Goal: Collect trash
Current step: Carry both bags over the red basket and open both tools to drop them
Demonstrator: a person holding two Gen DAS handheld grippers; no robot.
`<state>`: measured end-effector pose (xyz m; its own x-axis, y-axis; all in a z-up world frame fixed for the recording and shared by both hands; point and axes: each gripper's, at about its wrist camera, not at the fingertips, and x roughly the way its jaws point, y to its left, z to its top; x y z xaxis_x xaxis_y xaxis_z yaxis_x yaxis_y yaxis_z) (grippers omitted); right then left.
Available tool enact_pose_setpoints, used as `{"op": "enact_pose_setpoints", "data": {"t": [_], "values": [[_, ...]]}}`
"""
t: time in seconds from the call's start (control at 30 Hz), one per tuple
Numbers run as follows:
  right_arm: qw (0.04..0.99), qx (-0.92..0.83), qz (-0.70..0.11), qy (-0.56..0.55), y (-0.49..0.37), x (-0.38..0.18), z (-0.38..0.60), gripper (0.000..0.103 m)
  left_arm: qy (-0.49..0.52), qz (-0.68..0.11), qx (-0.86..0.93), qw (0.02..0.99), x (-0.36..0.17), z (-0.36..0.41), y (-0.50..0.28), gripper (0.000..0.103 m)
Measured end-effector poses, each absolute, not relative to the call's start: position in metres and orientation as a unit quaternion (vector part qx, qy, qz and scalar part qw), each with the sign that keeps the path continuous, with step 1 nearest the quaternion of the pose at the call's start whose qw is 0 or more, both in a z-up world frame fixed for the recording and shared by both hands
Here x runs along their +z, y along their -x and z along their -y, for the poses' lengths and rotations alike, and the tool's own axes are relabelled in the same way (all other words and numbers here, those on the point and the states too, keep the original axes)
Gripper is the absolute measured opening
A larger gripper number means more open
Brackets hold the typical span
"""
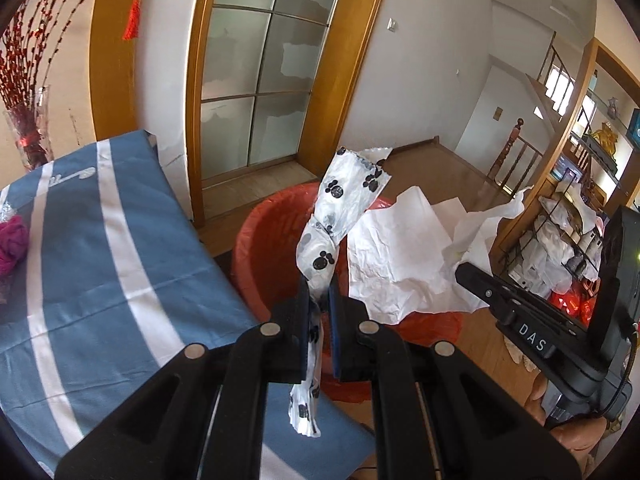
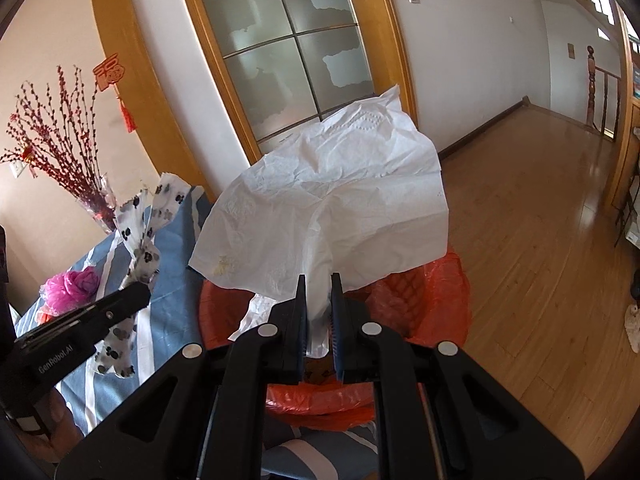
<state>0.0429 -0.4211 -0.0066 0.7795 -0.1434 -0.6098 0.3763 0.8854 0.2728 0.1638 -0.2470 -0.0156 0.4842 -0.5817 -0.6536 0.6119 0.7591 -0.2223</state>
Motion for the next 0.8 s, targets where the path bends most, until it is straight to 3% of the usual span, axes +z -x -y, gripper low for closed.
{"op": "enact_pose_setpoints", "data": {"t": [0.33,0.37,0.43,0.5,0.8], "values": [[0.915,-0.151,-0.309,-0.212,-0.058,-0.013,0.436,0.012,-0.007,-0.394,-0.358,0.846,-0.031,0.271,-0.176,0.012],[0.913,-0.149,-0.312,-0.218,-0.059,-0.015,0.439,0.014,-0.004,-0.398,-0.358,0.845,-0.033,0.272,-0.178,0.014],[0.91,-0.15,-0.317,-0.223,-0.06,-0.019,0.441,0.029,-0.002,-0.403,-0.353,0.844,-0.037,0.273,-0.181,0.018],[0.909,-0.152,-0.319,-0.223,-0.059,-0.021,0.441,0.037,0.0,-0.408,-0.349,0.844,-0.041,0.272,-0.184,0.024],[0.907,-0.159,-0.324,-0.219,-0.052,-0.025,0.44,0.039,0.006,-0.419,-0.332,0.845,-0.049,0.261,-0.189,0.033]]}}
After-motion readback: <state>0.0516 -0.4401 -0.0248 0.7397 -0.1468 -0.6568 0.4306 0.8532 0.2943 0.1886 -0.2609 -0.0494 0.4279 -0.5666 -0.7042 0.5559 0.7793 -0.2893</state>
